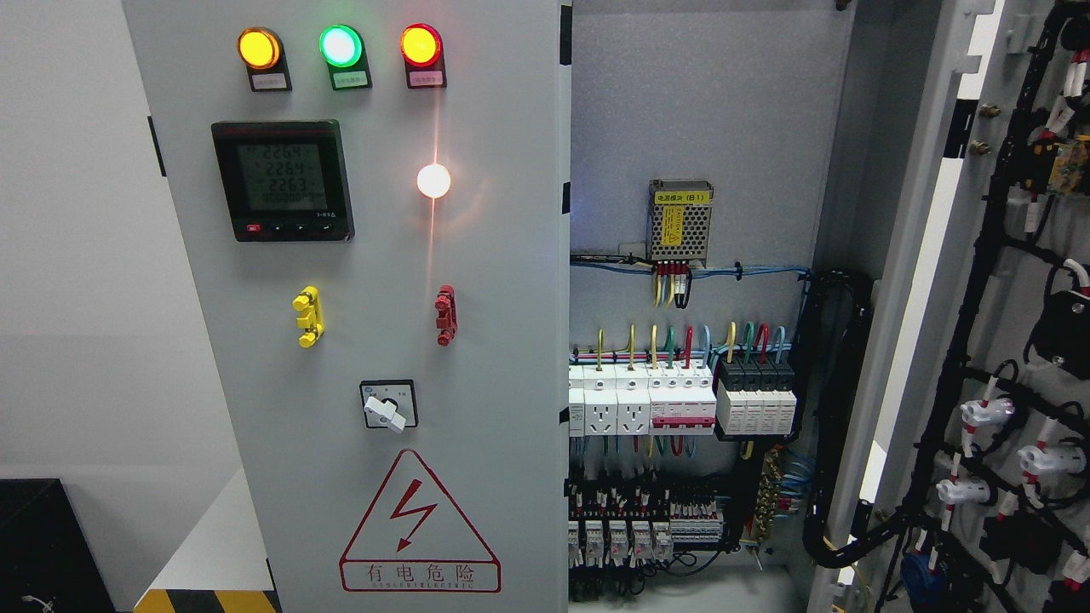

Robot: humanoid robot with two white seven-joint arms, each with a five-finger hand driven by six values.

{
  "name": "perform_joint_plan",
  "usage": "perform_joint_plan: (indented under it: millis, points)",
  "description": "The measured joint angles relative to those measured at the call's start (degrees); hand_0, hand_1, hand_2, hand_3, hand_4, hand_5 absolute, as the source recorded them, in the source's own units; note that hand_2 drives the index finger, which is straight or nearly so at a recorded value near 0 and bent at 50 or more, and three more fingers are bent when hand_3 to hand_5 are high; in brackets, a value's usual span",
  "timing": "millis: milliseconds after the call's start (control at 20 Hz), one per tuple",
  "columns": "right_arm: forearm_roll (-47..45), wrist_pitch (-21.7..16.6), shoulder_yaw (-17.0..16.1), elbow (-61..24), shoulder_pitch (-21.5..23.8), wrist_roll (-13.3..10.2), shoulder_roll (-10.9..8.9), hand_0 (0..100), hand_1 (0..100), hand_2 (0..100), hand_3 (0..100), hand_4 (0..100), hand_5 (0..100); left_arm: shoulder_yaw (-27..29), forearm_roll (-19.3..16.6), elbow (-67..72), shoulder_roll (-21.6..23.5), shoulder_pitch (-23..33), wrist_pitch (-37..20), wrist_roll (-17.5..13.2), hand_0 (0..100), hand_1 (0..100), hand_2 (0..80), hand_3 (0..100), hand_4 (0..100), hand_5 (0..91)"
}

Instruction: Open door with both hands

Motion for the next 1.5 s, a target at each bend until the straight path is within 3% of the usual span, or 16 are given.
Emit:
perform_joint_plan:
  millis: [551,701,1002,1303,1503]
  points:
    - [0.0,0.0,0.0,0.0,0.0,0.0,0.00,19,0,0,0,0,0,1.7,-6.1,27.9,-8.9,0.3,-0.2,-0.3,0,0,0.0,0,0,0.0]
    - [0.0,0.0,0.0,0.0,0.0,0.0,0.00,19,0,0,0,0,0,2.0,-9.8,34.5,-10.8,0.3,-0.3,-0.1,0,0,0.0,0,0,0.0]
    - [0.0,0.0,0.0,0.0,0.0,0.0,0.00,19,0,0,0,0,0,6.6,-21.4,46.6,-14.6,0.1,0.2,0.0,0,0,0.0,0,0,0.0]
    - [0.0,0.0,0.0,0.0,0.0,0.0,0.00,19,0,0,0,0,0,17.8,-39.1,56.6,-18.2,0.0,0.3,0.0,0,0,0.0,0,0,0.0]
    - [0.0,0.0,0.0,-0.2,0.0,0.0,-0.03,19,0,0,0,0,0,24.6,-47.5,61.7,-19.7,-0.3,0.3,0.0,0,0,0.0,0,0,0.0]
